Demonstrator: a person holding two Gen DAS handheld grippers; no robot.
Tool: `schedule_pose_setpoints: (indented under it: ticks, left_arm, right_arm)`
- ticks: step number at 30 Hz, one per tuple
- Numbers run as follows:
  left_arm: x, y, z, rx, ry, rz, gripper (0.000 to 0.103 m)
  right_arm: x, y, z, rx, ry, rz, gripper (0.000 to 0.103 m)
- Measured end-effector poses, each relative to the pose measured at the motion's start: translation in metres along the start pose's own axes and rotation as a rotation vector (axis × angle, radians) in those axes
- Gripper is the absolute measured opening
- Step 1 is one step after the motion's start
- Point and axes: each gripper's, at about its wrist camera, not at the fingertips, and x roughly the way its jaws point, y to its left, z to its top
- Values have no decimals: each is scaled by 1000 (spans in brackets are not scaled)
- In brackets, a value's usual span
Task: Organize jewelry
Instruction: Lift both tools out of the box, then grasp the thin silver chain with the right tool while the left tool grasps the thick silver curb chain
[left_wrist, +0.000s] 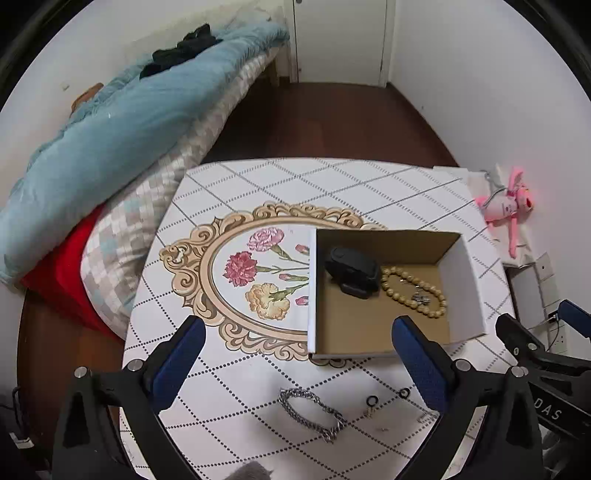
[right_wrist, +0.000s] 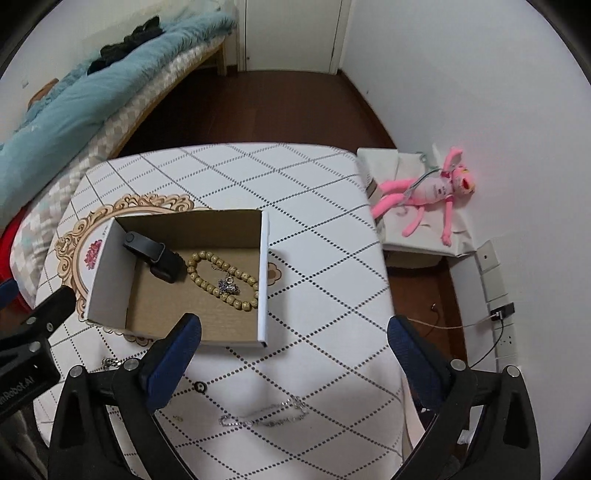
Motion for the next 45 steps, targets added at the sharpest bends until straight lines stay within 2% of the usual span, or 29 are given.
schedule_pose_setpoints:
  ticks: [9,17,21,25,30,32,35,39,42,45]
  left_arm:
    - [-56,0,-10,1,-102,-24,103]
    - [-85,-1,-20,2,-133,-57,103]
    - [-84,1,-27,-16,-117,-49,103]
    - [-68,5,-39,-27,-92,-13,103]
    - [-23,18,-62,-46,-6,45,103]
    - [-4,22,-71,-47,36,64,103]
    - [22,31,-86,-53,104,76,102]
    - [50,38,-105,-56,186,60,97]
    - [62,38,-113,-60,218,32,97]
    - [66,35,-114,-61,228,4,97]
  right_arm:
    - [-63,-13,-18,32,-111,0,102]
    - [-108,-19,-27,50,-194,12,102]
    - [-115,-23,-34,61,-185,42,102]
    - [-92,-30,-44,94,-110,52,102]
    - [-23,-48,-69,169,47,70,101]
    - [5,-53,-79,200,98,66,89]
    - [43,-58,-92,225,164,60,79]
    - [72,-55,-106,214,191,52,76]
    - [84,-49,-110,189,205,36,68]
    - [83,-44,-109,159,172,21,57]
